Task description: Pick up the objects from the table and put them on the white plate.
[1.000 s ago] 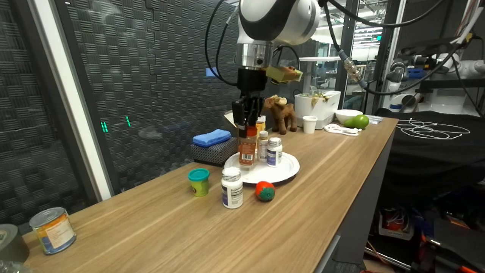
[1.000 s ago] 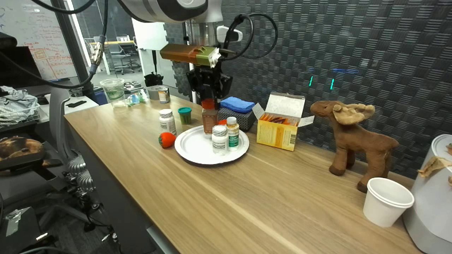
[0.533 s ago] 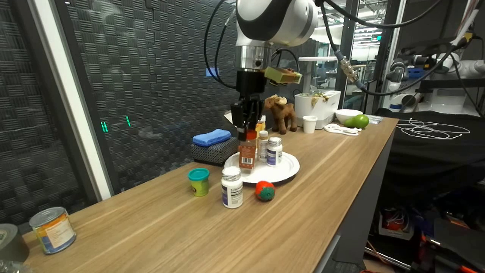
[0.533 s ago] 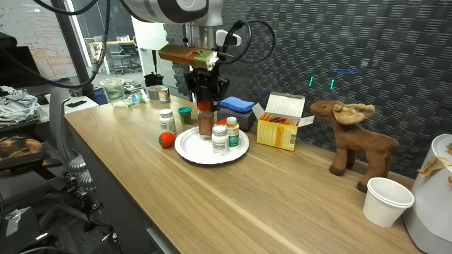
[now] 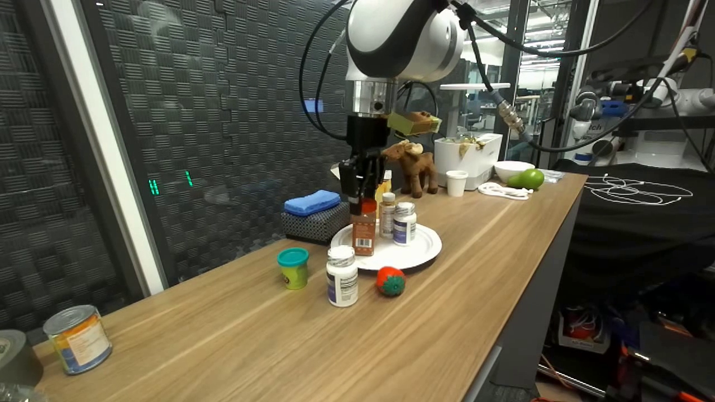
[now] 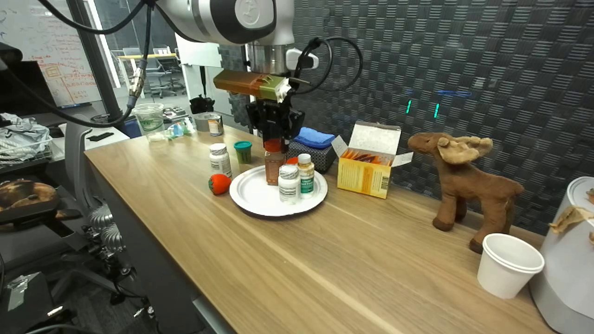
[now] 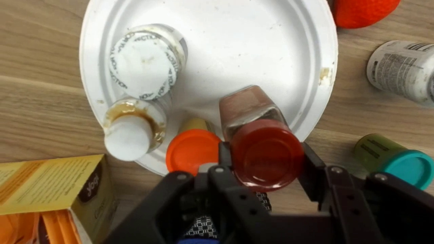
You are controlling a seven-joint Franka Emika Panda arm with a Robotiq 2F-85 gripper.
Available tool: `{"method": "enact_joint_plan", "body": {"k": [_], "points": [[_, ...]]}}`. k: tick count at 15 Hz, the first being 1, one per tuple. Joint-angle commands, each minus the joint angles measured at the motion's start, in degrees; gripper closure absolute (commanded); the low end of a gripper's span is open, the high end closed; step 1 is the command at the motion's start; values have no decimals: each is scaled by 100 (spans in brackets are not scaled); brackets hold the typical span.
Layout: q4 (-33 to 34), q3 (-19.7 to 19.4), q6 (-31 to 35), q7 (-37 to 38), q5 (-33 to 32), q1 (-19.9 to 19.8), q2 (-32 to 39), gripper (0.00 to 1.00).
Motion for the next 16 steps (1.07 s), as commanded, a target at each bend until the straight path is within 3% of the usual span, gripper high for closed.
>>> {"method": "enact_joint_plan", "body": {"k": [1,4,11,12,16], "points": [[-33,-54,124,50,-549,107,-117,18],[-123,52,-129,31,-480,92,-405,0],[-785,158,-506,258,-140,127,-1687,0],[-318,128,-440,168,-274,138,-1088,0],[-695,121,-532,205,-244,151,-1594,0]]}}
